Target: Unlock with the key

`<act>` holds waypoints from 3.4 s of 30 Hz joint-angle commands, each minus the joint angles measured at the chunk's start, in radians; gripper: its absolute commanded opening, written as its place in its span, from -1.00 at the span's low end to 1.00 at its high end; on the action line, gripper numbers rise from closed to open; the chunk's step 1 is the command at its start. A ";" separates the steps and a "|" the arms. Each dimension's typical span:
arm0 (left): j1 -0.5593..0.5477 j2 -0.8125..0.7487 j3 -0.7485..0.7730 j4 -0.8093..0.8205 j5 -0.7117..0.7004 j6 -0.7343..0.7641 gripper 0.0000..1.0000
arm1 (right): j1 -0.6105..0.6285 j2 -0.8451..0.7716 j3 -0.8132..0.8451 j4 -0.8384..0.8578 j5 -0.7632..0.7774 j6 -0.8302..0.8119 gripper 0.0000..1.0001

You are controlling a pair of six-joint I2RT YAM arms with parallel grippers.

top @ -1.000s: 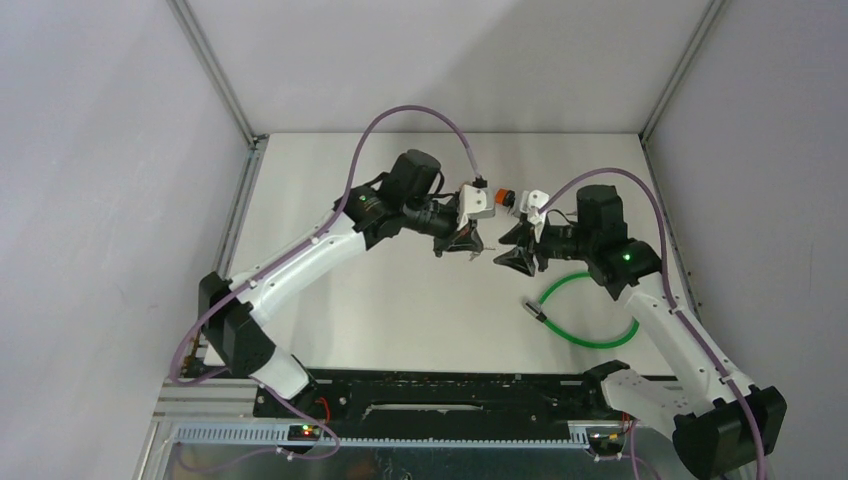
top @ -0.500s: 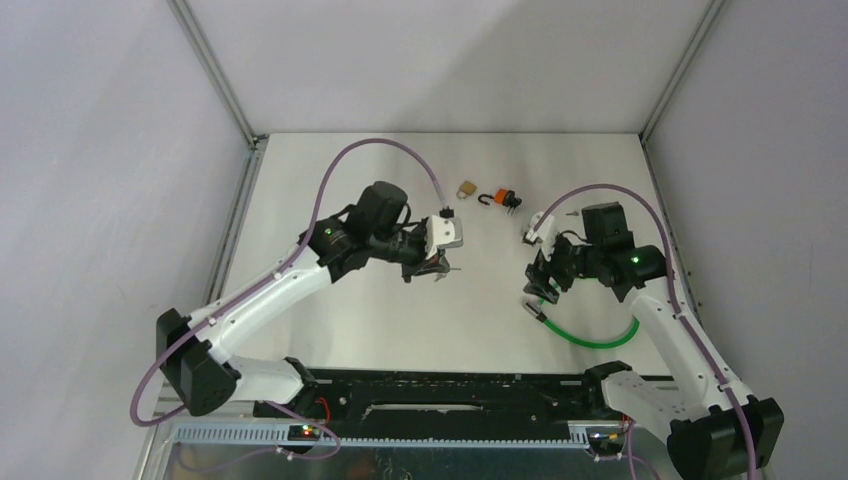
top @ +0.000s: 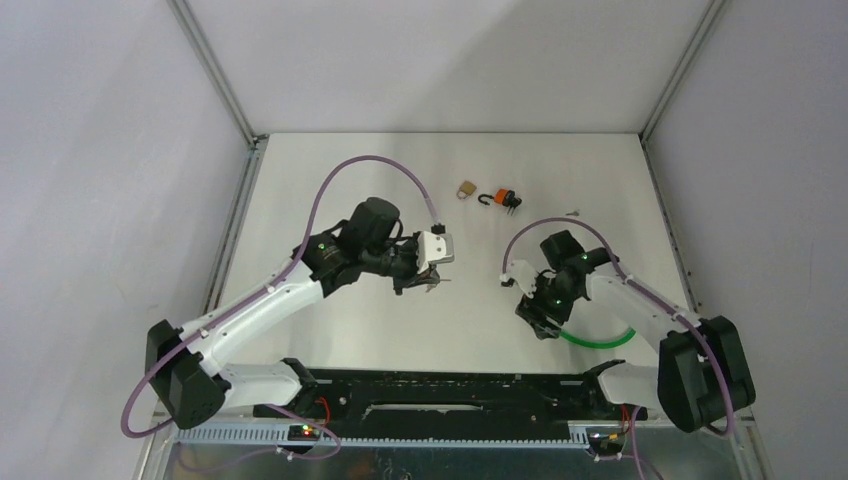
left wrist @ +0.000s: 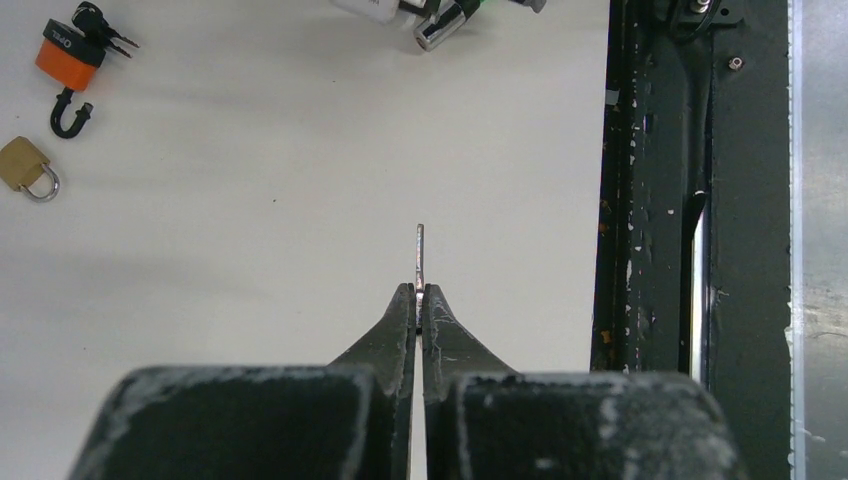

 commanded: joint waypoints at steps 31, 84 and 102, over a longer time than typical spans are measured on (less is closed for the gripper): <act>0.003 -0.057 -0.025 0.042 0.003 0.023 -1.00 | 0.105 0.071 0.056 0.135 0.103 0.012 -1.00; -0.476 0.178 0.364 -0.244 -0.499 0.369 -1.00 | 0.046 -0.274 0.116 -0.025 -0.691 -0.232 -1.00; -0.596 0.204 0.350 -0.217 -0.672 0.464 -1.00 | -0.017 -0.239 0.138 -0.120 -0.762 -0.300 -1.00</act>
